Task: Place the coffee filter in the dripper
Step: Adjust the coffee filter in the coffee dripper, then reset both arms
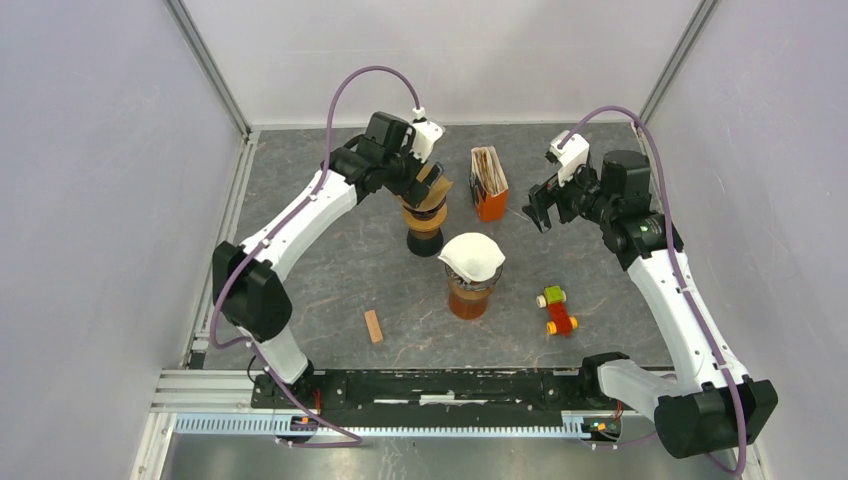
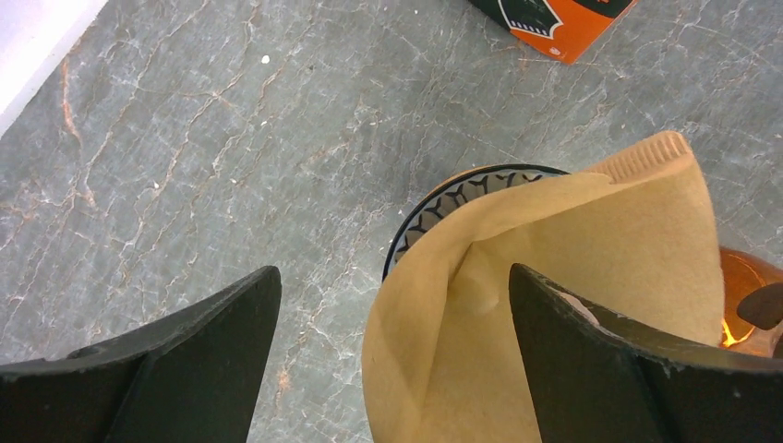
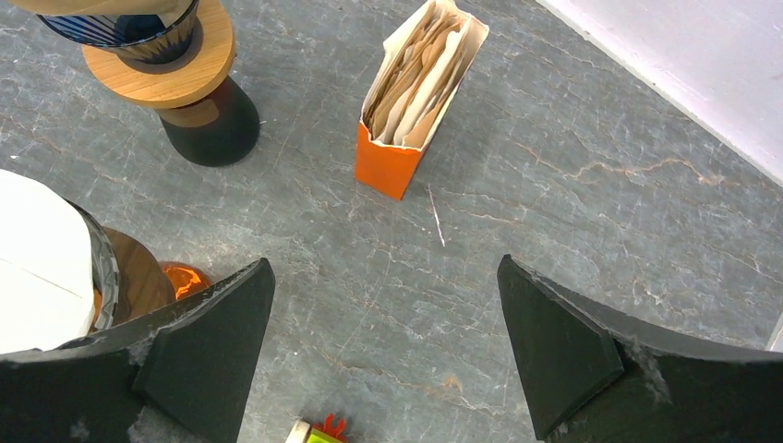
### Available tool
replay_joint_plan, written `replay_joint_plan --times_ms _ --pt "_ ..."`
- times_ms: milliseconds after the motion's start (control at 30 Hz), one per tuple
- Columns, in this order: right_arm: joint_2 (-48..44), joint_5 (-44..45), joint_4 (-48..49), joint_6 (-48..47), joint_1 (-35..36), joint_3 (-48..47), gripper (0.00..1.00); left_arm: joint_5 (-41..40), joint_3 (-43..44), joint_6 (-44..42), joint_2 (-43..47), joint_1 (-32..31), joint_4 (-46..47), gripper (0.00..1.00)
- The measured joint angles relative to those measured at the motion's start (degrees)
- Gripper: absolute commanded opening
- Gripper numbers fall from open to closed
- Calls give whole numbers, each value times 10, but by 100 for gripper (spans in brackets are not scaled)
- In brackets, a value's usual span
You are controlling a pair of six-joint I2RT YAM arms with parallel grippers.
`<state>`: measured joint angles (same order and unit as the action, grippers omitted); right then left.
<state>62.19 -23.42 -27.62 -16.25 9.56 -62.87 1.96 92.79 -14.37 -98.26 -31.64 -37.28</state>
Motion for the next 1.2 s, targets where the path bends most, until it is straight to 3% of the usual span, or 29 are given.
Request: replay_joint_plan --times_ms 500,733,967,1200 --pt "0 -6 0 1 -5 0 98 12 2 0 46 0 -11 100" --pt "3 0 -4 -7 -5 -21 98 5 1 11 137 12 -11 100" --pt "-2 29 17 -22 -5 -29 98 -5 -136 85 316 112 108 100" --pt "-30 47 61 -30 -5 -29 98 -15 -238 138 377 162 199 100"
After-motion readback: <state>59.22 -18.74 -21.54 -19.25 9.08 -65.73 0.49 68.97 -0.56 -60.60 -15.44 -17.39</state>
